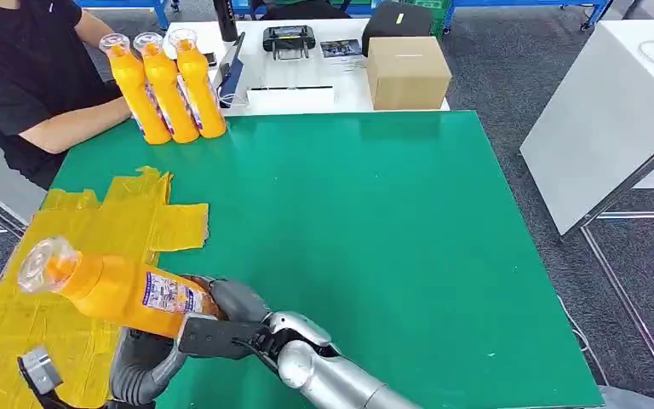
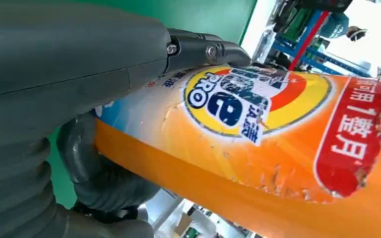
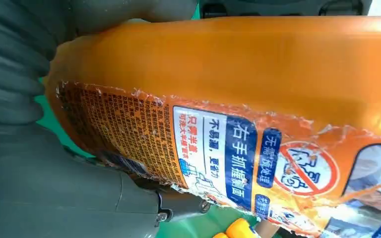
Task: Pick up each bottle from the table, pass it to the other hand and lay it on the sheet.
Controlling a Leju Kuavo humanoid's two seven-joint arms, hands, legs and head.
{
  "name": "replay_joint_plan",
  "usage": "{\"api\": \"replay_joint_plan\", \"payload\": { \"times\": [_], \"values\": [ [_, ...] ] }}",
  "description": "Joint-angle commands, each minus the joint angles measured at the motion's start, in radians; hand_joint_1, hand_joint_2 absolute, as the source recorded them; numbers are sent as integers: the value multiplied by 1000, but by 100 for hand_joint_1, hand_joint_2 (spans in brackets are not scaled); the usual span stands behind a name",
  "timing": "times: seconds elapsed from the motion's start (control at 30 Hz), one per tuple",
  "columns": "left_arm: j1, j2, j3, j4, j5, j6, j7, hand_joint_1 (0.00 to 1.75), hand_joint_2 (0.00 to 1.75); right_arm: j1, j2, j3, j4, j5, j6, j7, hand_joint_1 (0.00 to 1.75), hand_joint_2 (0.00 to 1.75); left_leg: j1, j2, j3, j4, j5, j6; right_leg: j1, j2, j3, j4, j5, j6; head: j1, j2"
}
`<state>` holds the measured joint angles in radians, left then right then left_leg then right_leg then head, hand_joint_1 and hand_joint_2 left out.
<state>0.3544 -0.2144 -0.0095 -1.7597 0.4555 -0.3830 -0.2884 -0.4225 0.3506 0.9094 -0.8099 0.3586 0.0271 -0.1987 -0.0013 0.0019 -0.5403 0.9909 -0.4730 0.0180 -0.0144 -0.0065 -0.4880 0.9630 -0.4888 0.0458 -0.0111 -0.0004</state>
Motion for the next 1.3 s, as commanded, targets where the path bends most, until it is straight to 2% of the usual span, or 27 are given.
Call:
{"api": "replay_joint_plan", "payload": {
  "times": [0.03, 0.43, 0.77, 1.07, 1.1, 1.13, 1.17, 1.3],
  "values": [
    [-119, -30, 19, 28, 14, -2, -13, 0, 175, 40, -2, 158, 125, -1, 49, -21, 175, 175, 2, -5, 1, -2, 1, -1, 2, -5, 4, -3, 0, -1, 0, 0],
    [-120, -32, 23, 29, 14, -1, -15, 0, 175, 40, -2, 167, 124, -1, 52, -24, 175, 175, 1, -4, 0, -1, 1, -1, 1, -3, -2, -2, 0, -1, 0, 0],
    [-118, -52, 78, 24, 2, 15, -42, 0, 175, 61, -8, 229, 109, 23, 100, -79, 175, 175, 4, -6, 2, -2, 1, -2, 4, -5, 4, -5, 1, -2, 0, 0],
    [-124, -74, 101, 11, -2, 37, -54, 0, 175, 70, -9, 223, 118, 38, 103, -85, 175, 175, 2, -6, 1, -2, 1, -1, 2, -5, 1, -4, 0, -2, 0, 0],
    [-126, -77, 104, 9, 0, 41, -55, 5, 175, 71, -8, 222, 122, 41, 102, -87, 175, 175, 2, -6, 1, -2, 1, -1, 2, -6, 1, -4, 0, -1, -1, 0],
    [-126, -77, 104, 7, 6, 37, -58, 169, 175, 71, -7, 221, 124, 42, 103, -88, 175, 175, 3, -7, 1, -2, 1, -1, 3, -6, 0, -5, 0, -2, 1, 0],
    [-126, -82, 108, 6, 11, 38, -61, 175, 175, 71, -6, 220, 124, 43, 103, -88, 175, 175, 3, -7, 1, -2, 1, -1, 3, -6, 1, -5, 1, -2, 0, 0],
    [-121, -82, 109, 3, 14, 35, -62, 175, 175, 70, -5, 219, 123, 44, 105, -89, 175, 175, 2, -5, 1, -2, 1, -1, 2, -4, 0, -3, 0, -1, 0, 0]
  ]
}}
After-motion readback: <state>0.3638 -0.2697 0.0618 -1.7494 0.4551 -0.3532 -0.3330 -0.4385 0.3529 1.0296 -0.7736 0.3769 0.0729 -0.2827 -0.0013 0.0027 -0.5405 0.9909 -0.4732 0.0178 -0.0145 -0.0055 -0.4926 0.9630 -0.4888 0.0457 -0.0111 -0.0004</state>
